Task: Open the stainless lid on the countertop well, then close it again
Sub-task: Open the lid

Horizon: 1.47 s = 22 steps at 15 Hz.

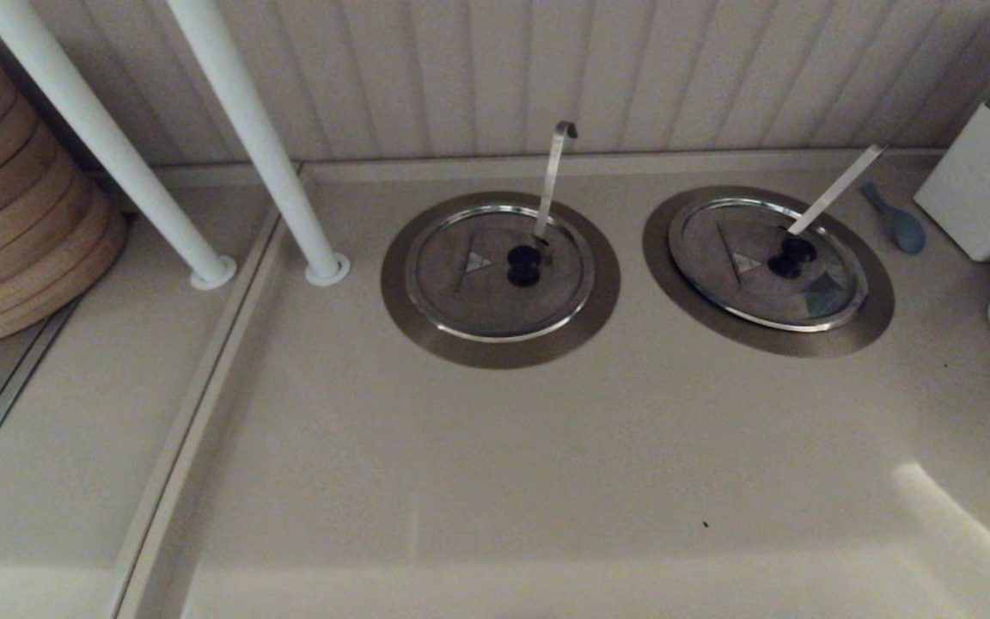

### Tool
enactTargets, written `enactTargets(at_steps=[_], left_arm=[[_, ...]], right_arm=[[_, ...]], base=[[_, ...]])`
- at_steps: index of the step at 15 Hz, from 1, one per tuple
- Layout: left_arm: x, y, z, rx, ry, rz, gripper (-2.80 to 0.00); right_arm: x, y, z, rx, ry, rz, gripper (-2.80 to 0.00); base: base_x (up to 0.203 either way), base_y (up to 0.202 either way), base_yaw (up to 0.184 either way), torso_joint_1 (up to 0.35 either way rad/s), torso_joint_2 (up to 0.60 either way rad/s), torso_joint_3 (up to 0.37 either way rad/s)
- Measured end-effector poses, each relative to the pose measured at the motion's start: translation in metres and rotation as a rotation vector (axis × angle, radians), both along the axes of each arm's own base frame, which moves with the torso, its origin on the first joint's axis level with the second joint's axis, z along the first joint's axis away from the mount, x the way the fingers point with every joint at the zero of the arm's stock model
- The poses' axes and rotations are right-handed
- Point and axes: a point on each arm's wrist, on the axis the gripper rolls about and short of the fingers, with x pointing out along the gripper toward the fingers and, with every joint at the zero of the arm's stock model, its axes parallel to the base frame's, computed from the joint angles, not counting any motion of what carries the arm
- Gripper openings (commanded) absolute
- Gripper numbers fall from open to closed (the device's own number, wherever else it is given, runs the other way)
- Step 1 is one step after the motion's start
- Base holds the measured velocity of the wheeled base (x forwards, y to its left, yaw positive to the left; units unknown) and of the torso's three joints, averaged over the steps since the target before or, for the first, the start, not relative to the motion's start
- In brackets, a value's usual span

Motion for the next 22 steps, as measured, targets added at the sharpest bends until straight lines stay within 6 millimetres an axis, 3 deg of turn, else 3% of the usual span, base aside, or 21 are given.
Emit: enactTargets(at_steps=[2,4,8,11,14,16,19,22], left_arm=[[0.000,0.000,0.000,0.000,0.000,0.000,-2.80],[0.000,0.000,0.000,0.000,0.000,0.000,-2.80],[0.000,0.000,0.000,0.000,0.000,0.000,-2.80],[0.000,0.000,0.000,-0.001,0.000,-0.001,-2.80],[0.000,0.000,0.000,0.000,0.000,0.000,-2.80],[0.000,0.000,0.000,0.000,0.000,-0.001,-2.80],[0.000,0.000,0.000,0.000,0.000,-0.001,-2.80],[0.000,0.000,0.000,0.000,0.000,-0.001,-2.80]], right_arm=[[-0.001,0.000,0.004,-0.001,-0.030,-0.006,0.00],[-0.008,0.000,0.027,0.001,-0.125,-0.004,0.00],[-0.033,0.001,0.103,0.013,-0.215,0.075,0.00],[-0.020,0.003,0.162,0.020,-0.164,0.139,0.00],[0.024,0.005,0.215,0.025,-0.078,0.226,0.00],[0.062,0.008,0.238,0.033,-0.004,0.335,0.00],[0.123,0.019,0.251,0.057,0.119,0.503,0.00],[0.181,0.037,0.251,0.094,0.238,0.560,0.00]], base=[[0.000,0.000,0.000,0.000,0.00,0.000],[0.000,0.000,0.000,0.000,0.00,0.000],[0.000,0.000,0.000,0.000,0.00,0.000],[0.000,0.000,0.000,0.000,0.00,0.000],[0.000,0.000,0.000,0.000,0.00,0.000],[0.000,0.000,0.000,0.000,0.00,0.000],[0.000,0.000,0.000,0.000,0.00,0.000],[0.000,0.000,0.000,0.000,0.00,0.000]])
